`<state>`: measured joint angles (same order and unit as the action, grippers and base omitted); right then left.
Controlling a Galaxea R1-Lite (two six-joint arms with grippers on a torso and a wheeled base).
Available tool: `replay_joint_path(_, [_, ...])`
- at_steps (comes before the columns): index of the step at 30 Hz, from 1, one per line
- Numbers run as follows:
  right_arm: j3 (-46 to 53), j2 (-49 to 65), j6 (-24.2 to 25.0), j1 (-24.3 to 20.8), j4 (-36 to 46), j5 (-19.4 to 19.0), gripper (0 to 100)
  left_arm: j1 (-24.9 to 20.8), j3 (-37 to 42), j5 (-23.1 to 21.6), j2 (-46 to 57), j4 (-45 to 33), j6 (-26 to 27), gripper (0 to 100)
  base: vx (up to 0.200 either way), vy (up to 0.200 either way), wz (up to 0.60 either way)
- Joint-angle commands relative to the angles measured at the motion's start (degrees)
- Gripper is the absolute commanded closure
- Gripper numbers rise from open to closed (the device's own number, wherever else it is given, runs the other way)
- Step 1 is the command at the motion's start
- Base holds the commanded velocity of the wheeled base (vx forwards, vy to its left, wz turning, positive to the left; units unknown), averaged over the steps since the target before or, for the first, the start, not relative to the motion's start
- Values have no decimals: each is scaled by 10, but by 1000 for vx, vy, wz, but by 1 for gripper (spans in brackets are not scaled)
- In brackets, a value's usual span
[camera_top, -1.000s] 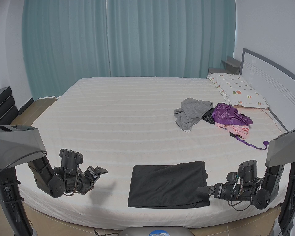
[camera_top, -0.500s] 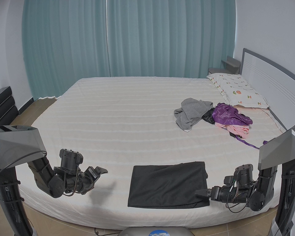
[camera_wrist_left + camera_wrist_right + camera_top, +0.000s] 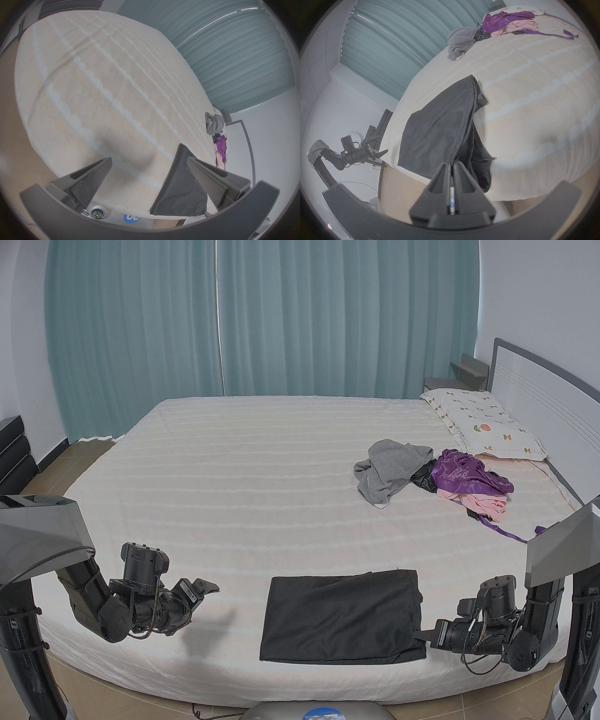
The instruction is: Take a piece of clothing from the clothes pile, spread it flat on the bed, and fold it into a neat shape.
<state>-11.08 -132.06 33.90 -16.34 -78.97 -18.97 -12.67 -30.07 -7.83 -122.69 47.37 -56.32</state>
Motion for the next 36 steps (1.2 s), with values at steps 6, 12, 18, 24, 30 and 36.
replay_joint_path(6, [36,13,0,1,-42,0,100,0,-1,0,-1,0,0,0,0,0,0])
replay_joint_path(12, [61,34,-2,3,-51,0,100,0,-1,-1,-1,0,0,0,0,0,0])
replay_joint_path(18, [68,31,-8,17,-50,0,100,0,-1,0,-1,0,0,0,0,0,0])
replay_joint_path(24, [70,-4,-48,31,-50,-2,100,0,-1,-1,-1,-1,0,0,0,0,0])
replay_joint_path(30, [55,-30,-72,38,-54,-3,0,0,-1,0,-1,0,0,0,0,0,0])
replay_joint_path(36, [-29,-29,-66,66,-45,-5,0,0,-1,0,-1,0,0,0,0,0,0])
